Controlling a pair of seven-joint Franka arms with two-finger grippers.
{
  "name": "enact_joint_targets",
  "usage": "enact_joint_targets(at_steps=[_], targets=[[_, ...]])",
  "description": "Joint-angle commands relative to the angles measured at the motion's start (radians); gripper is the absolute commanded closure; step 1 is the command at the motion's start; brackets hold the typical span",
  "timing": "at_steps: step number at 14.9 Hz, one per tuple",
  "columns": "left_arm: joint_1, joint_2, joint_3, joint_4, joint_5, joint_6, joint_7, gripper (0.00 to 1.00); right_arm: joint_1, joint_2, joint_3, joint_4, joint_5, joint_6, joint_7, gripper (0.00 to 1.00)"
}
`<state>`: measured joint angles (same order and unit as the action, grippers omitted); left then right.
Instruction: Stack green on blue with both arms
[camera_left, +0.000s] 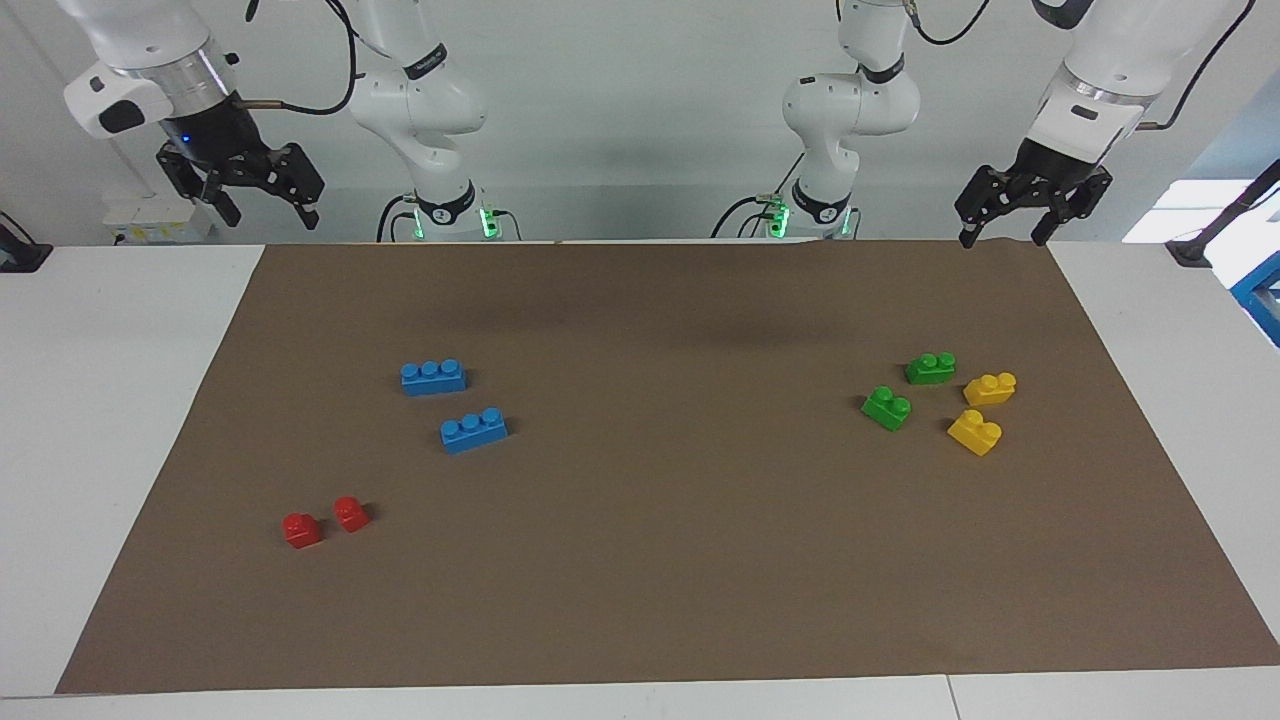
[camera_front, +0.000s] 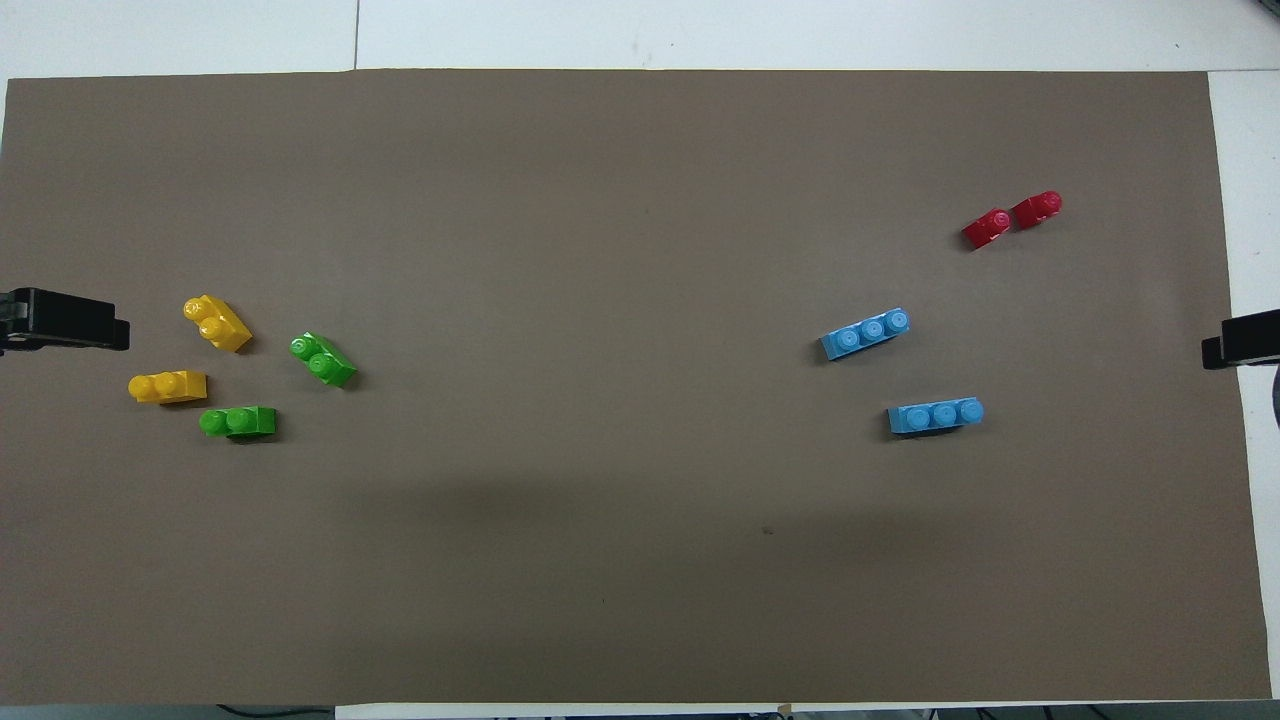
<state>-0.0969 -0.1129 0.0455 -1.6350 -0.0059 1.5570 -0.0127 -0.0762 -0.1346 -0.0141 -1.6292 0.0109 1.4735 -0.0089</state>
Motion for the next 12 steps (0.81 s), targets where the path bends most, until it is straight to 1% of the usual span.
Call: enact_joint_targets(at_steps=[1,12], targets=[[-0.006,0.004,0.004,0.014,0.007,0.005,0.003,0.00,-0.030,-0.010,0.006,-0.018,-0.009,0.005,-0.063,0.00],[0.003,-0.002,0.005,-0.002,0.004,-0.005,0.003,0.00,-0.043,-0.017,0.008,-0.029,-0.008,0.004,-0.063,0.00]])
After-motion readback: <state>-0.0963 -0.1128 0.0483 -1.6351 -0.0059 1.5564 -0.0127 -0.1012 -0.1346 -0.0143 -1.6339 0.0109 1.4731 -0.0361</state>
